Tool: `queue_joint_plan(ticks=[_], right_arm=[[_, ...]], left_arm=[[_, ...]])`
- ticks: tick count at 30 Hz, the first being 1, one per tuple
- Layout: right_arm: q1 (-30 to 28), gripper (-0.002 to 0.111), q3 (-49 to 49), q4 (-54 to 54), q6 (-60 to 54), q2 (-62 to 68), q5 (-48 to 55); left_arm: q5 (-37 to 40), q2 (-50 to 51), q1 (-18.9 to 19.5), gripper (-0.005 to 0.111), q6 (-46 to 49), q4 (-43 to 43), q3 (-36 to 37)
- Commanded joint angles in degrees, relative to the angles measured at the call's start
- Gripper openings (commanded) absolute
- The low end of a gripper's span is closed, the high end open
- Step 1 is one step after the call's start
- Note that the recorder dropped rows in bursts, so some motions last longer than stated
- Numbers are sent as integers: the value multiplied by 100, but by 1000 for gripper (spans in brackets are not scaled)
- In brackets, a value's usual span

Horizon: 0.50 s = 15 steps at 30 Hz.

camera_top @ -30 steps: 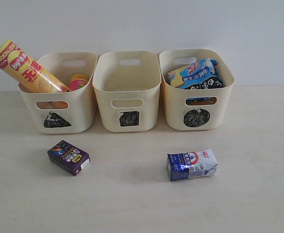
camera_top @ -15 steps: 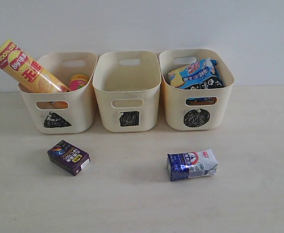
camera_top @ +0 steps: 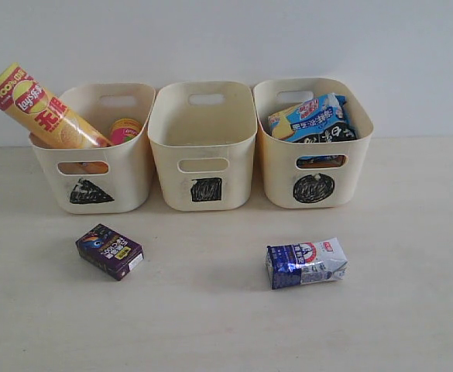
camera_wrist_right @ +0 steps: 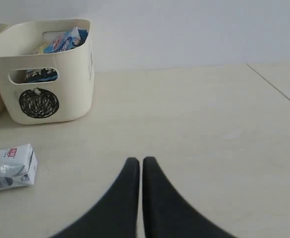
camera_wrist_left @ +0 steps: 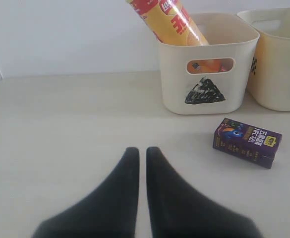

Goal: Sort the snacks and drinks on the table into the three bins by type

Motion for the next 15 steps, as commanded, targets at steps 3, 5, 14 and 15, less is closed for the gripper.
queue_joint_plan(ticks=[3,5,14,15], right_arm=[[-9,0,26,-352,-9,-29,-52],[-9,0,26,-413,-9,-29,208],[-9,0,26,-425,-9,-29,236],[-9,0,26,-425,-9,-29,236]], left_arm=[[-46,-23,6,4,-54,-4,-17],[-46,-23,6,4,-54,-4,-17],[-46,-23,6,4,-54,-4,-17],[-46,-23,6,4,-54,-4,-17]])
